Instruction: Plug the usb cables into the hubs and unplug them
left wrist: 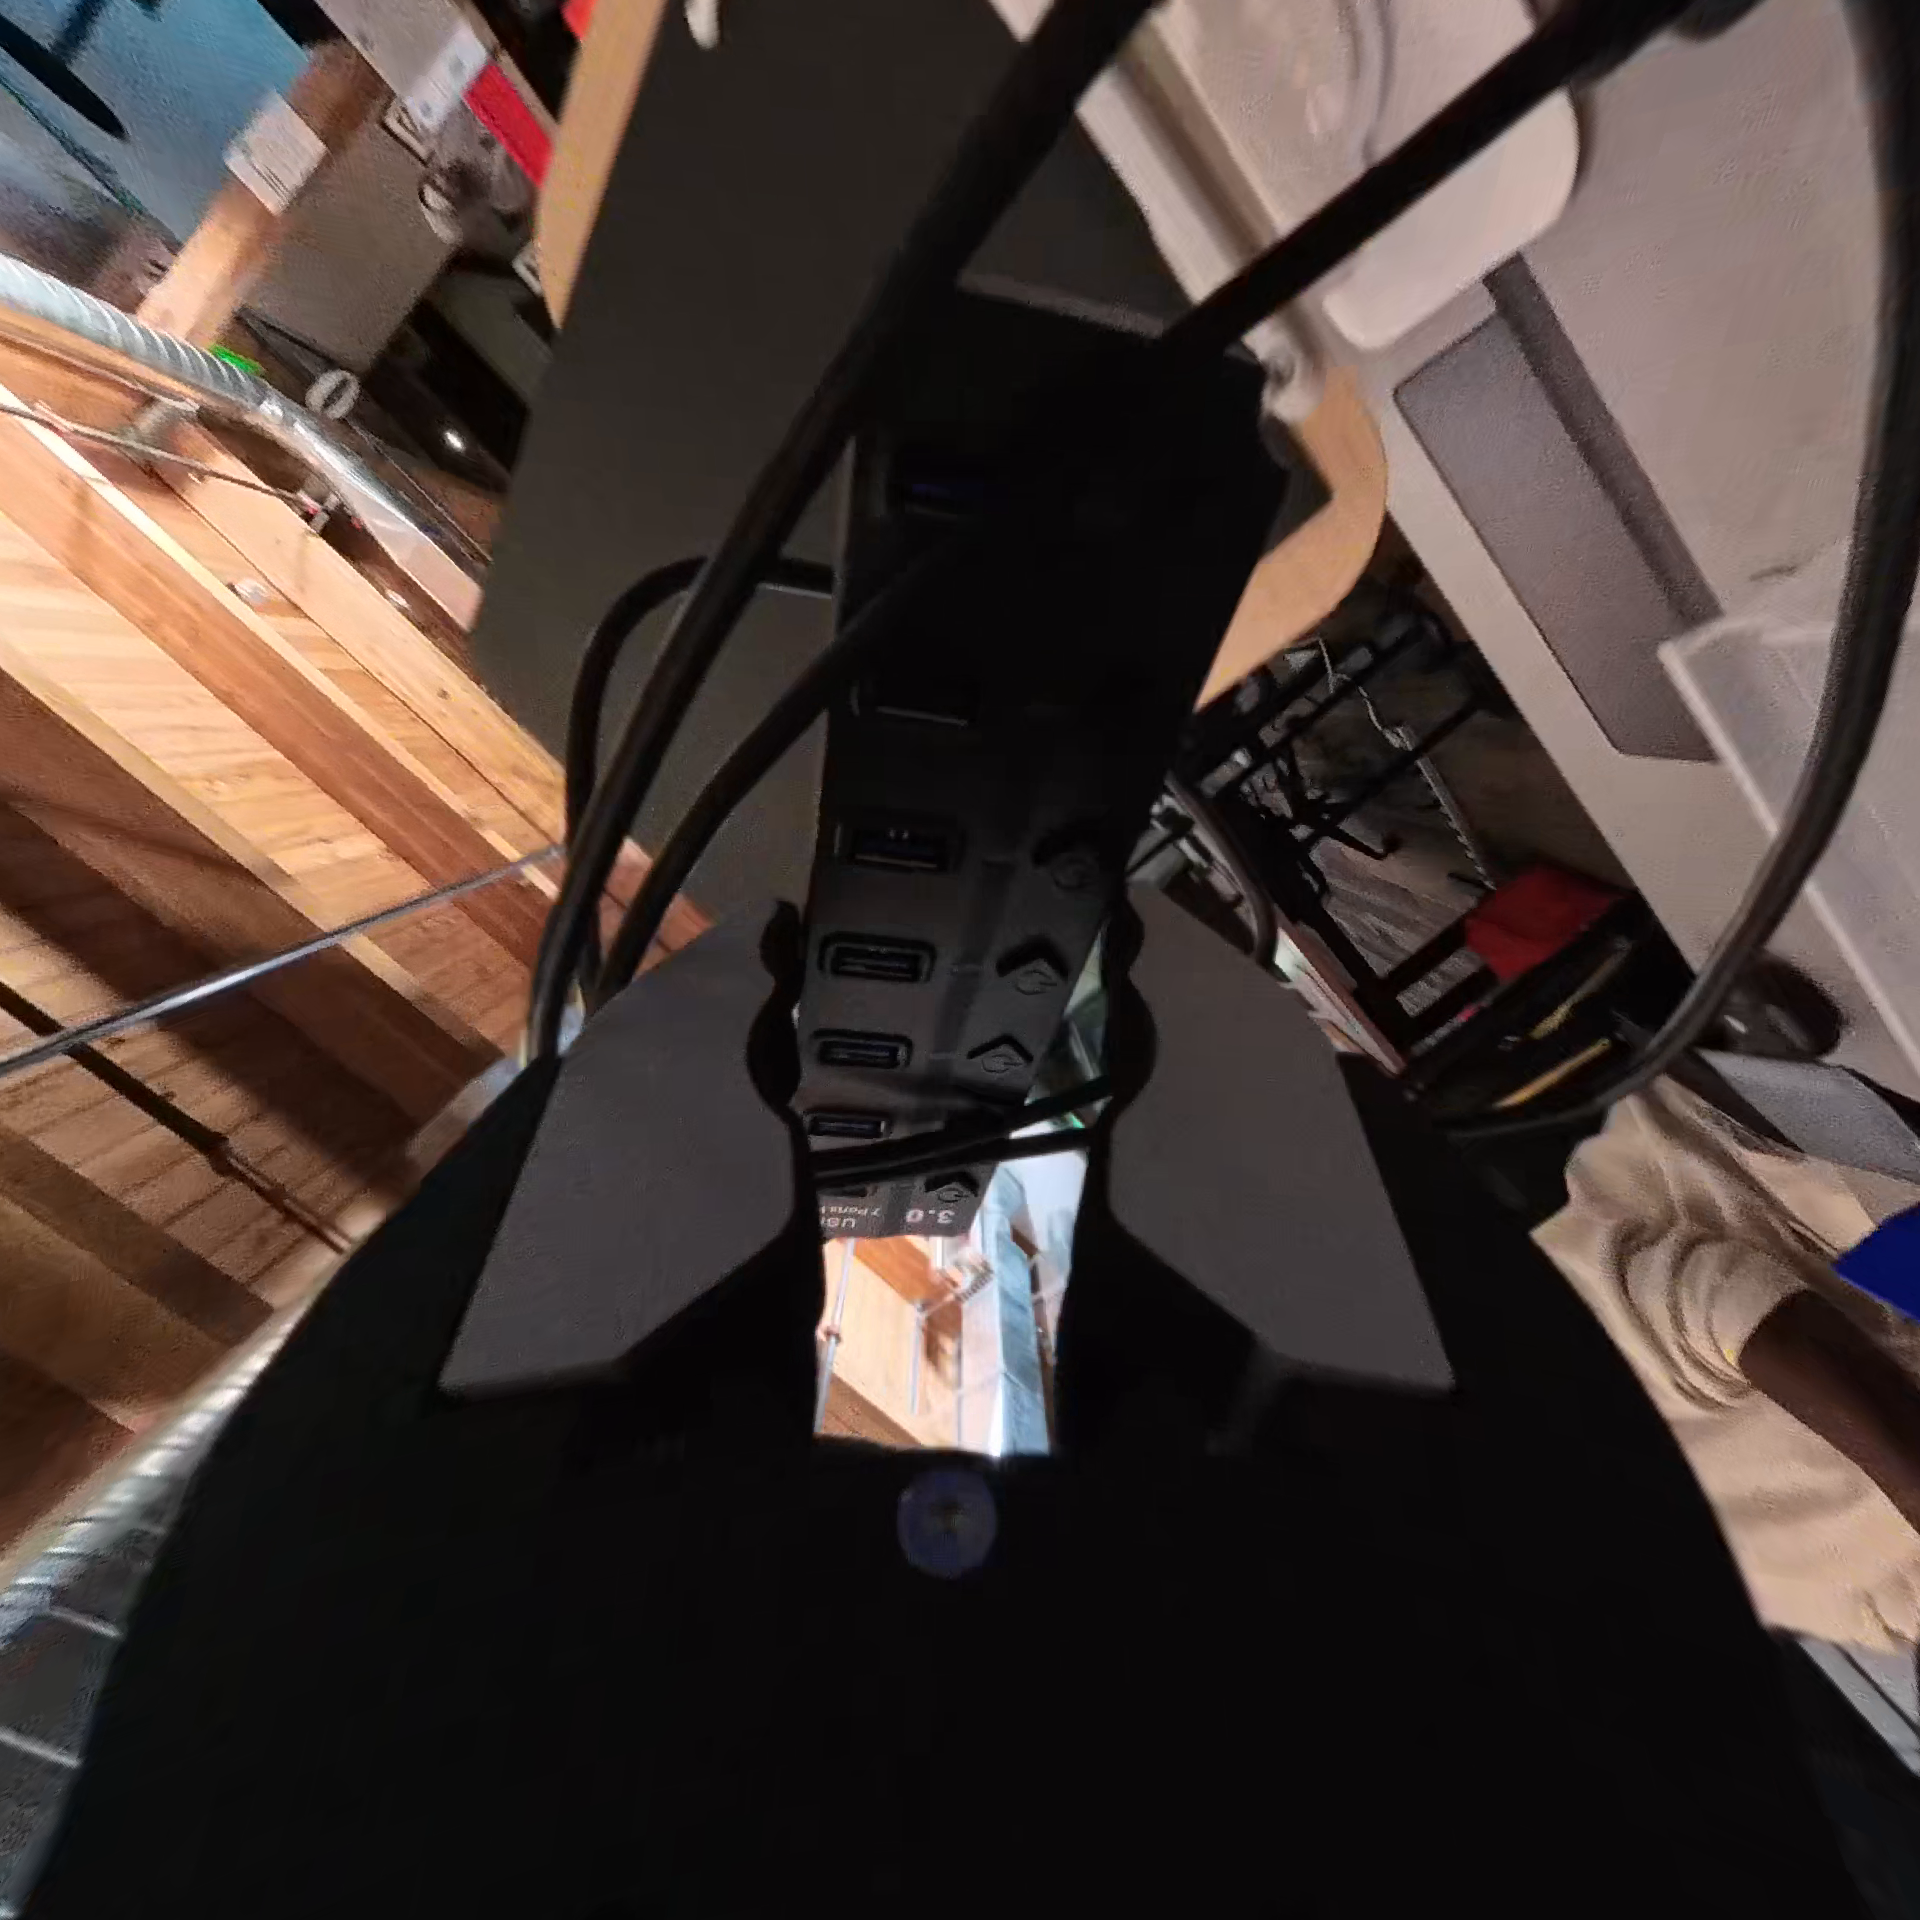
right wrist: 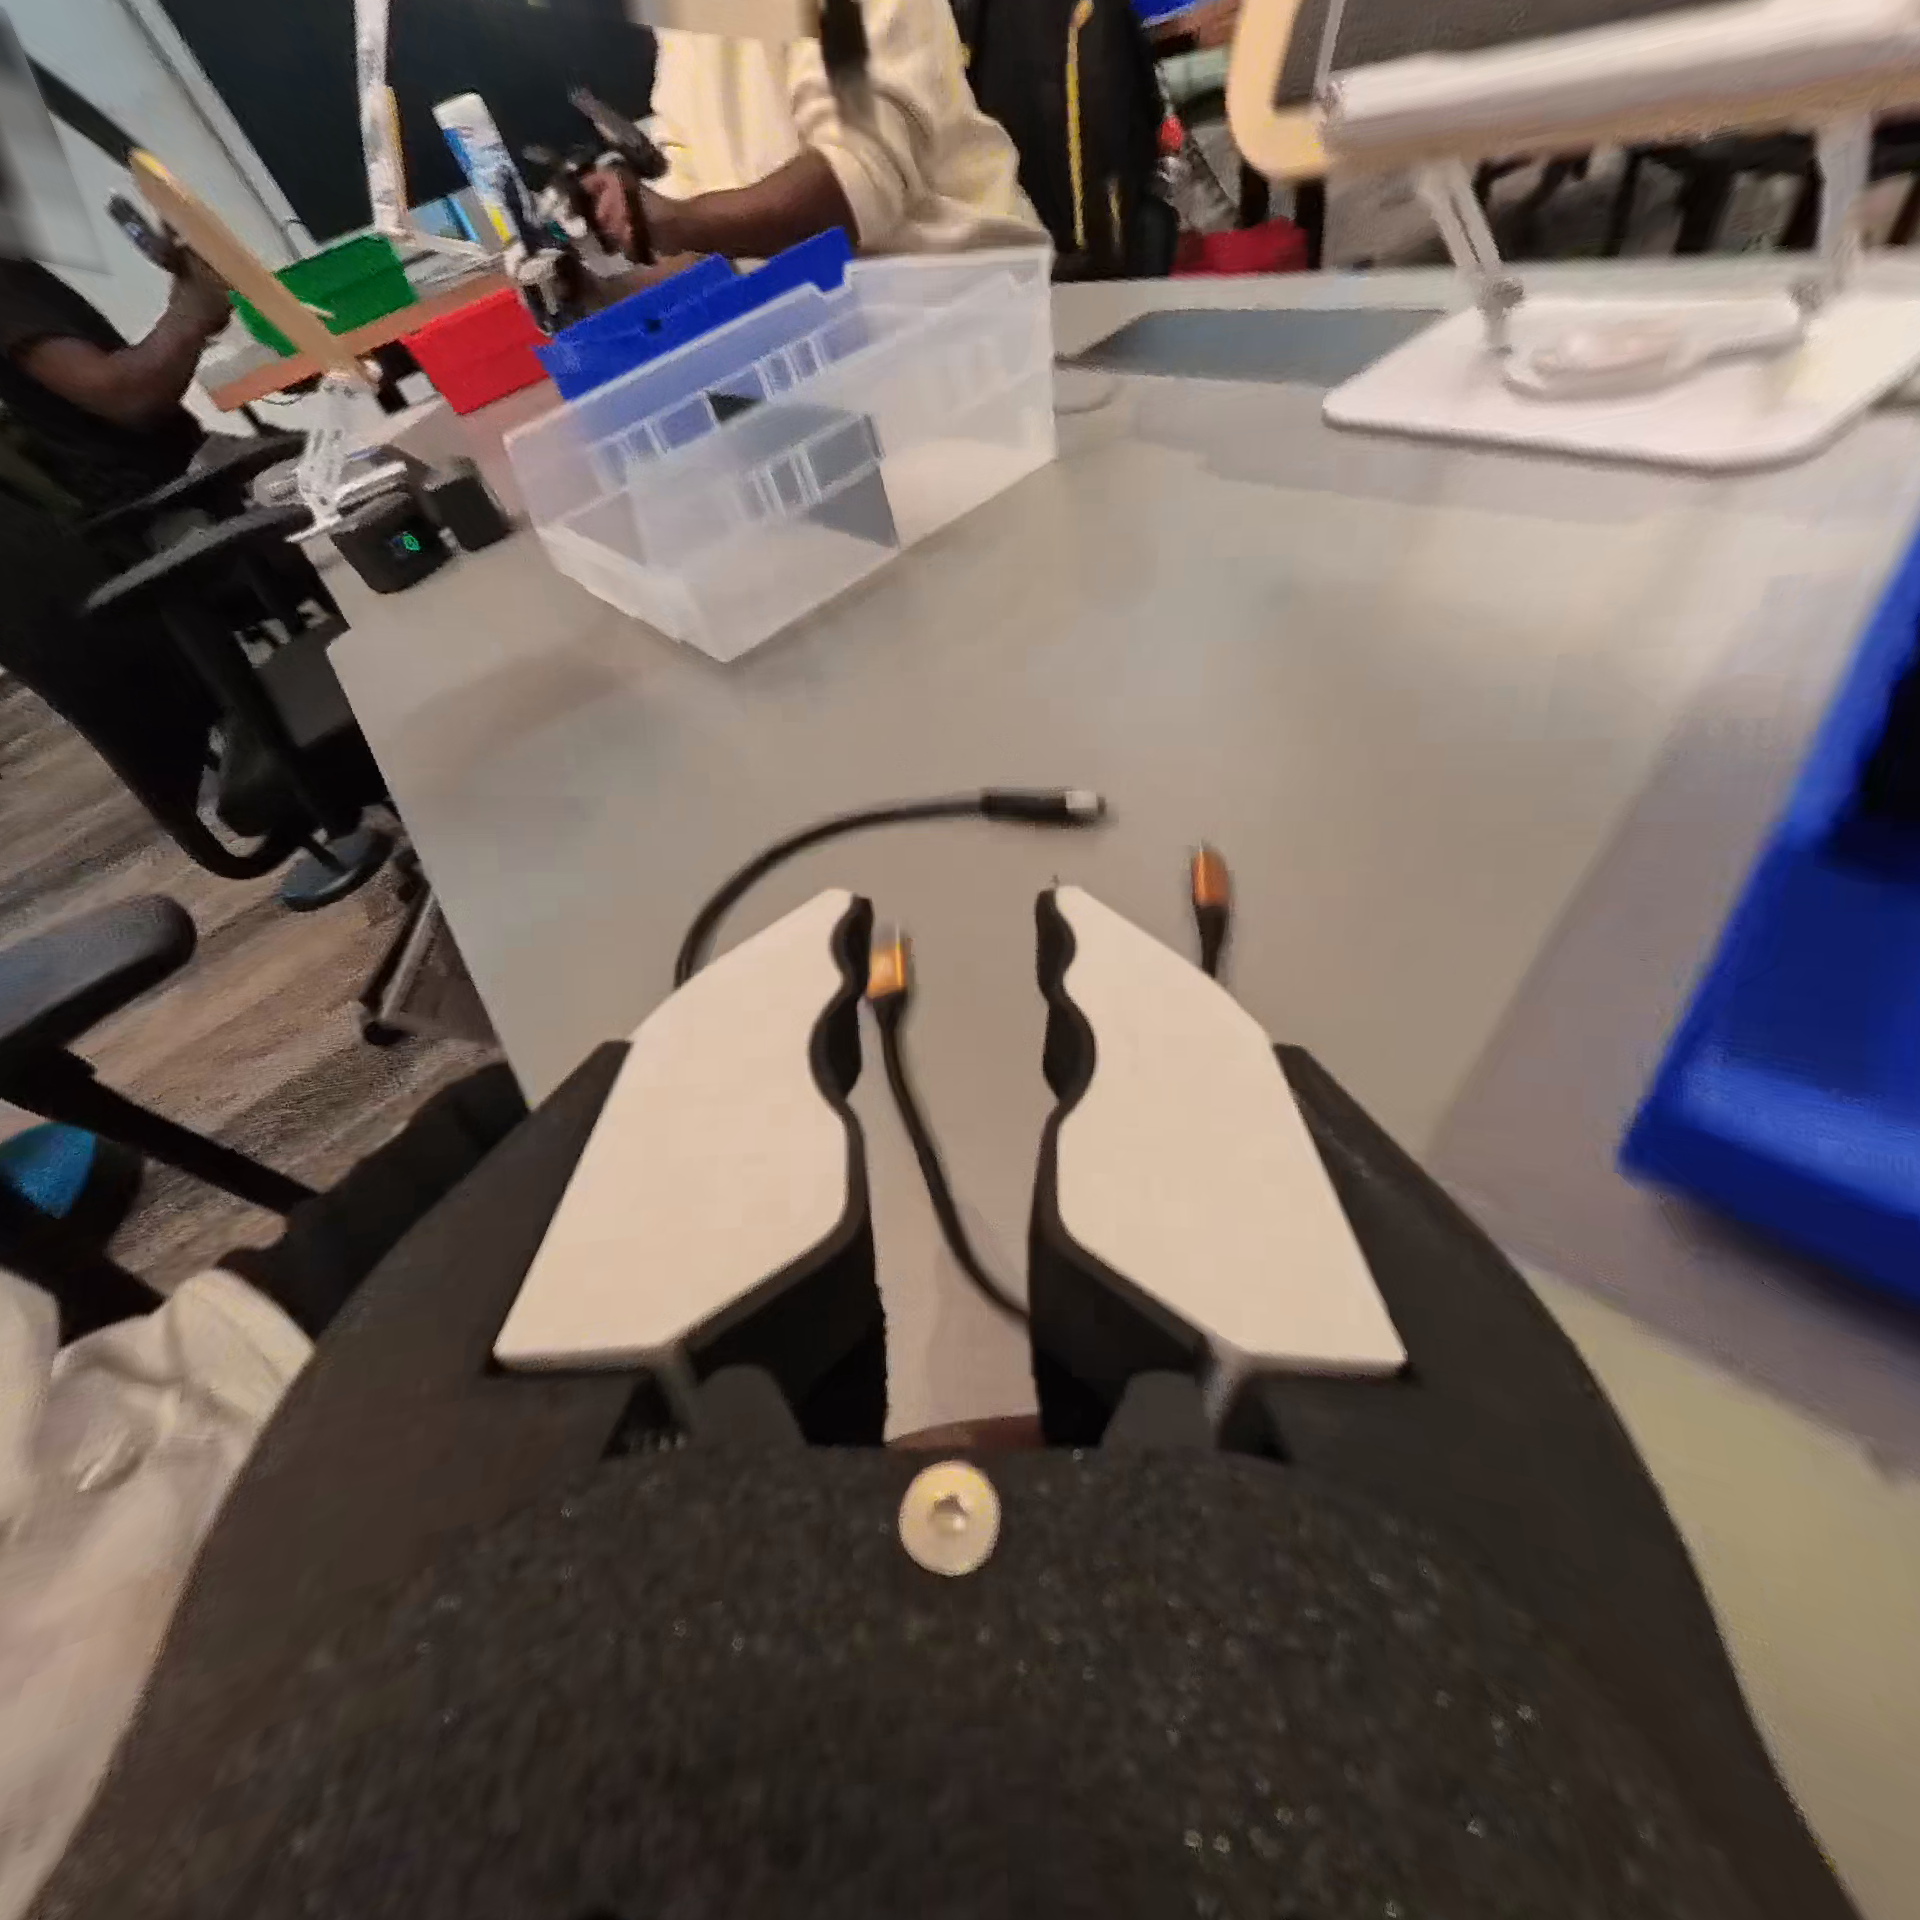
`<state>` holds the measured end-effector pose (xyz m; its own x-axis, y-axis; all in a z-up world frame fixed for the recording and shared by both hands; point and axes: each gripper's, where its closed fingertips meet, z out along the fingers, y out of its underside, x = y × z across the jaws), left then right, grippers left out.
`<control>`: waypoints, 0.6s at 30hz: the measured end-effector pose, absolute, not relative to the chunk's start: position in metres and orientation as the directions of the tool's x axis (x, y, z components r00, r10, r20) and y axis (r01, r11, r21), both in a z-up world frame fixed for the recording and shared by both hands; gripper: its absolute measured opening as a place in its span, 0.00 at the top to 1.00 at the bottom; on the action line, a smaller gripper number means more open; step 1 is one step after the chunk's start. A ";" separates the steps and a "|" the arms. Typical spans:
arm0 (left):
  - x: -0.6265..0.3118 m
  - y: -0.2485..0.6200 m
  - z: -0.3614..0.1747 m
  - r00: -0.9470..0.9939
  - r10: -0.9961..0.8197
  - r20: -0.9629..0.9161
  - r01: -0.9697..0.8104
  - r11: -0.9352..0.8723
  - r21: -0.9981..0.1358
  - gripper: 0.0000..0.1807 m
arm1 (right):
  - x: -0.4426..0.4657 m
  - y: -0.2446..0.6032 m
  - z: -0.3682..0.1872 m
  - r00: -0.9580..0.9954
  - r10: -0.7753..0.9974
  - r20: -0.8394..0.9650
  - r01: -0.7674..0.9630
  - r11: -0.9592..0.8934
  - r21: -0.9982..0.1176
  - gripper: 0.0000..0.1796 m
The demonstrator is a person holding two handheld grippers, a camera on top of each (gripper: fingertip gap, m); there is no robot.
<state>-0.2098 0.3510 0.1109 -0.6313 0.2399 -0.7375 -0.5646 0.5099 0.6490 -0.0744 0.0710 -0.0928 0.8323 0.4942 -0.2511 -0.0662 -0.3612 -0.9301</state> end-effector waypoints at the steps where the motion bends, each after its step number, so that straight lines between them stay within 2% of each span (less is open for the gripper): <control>1: -0.199 0.337 0.100 -0.632 0.268 -0.728 -0.536 0.528 0.659 0.69 | -0.081 0.085 -0.082 0.832 0.513 -0.214 -0.034 -0.337 -0.941 0.81; 4: -0.170 0.299 0.072 -0.629 0.346 -0.696 -0.455 0.562 0.690 0.69 | -0.098 0.140 -0.053 0.840 0.535 -0.090 0.067 -0.267 -0.961 0.73; 7: -0.150 0.271 0.058 -0.616 0.399 -0.679 -0.410 0.574 0.709 0.70 | -0.120 0.187 -0.037 0.809 0.575 -0.122 0.046 -0.269 -0.962 0.72; 14: -0.128 0.252 0.038 -0.637 0.461 -0.618 -0.349 0.542 0.765 0.70 | -0.151 0.214 -0.022 0.767 0.604 -0.217 -0.054 -0.275 -0.960 0.73; 15: -0.124 0.248 0.035 -0.635 0.471 -0.612 -0.339 0.541 0.769 0.70 | -0.150 0.217 -0.022 0.780 0.588 -0.216 -0.059 -0.274 -0.960 0.75; 16: -0.122 0.246 0.032 -0.638 0.474 -0.607 -0.338 0.536 0.774 0.70 | -0.146 0.220 -0.025 0.798 0.563 -0.215 -0.056 -0.286 -0.957 0.81; 18: -0.119 0.247 0.029 -0.643 0.479 -0.598 -0.342 0.518 0.784 0.70 | -0.142 0.223 -0.034 0.804 0.553 -0.219 -0.027 -0.334 -0.942 0.82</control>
<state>-0.1190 0.2469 0.0287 -0.6427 0.4794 -0.5976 -0.3420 0.5184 0.7838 -0.1421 0.2227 -0.0345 0.8038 0.5532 -0.2190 -0.0267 -0.3341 -0.9422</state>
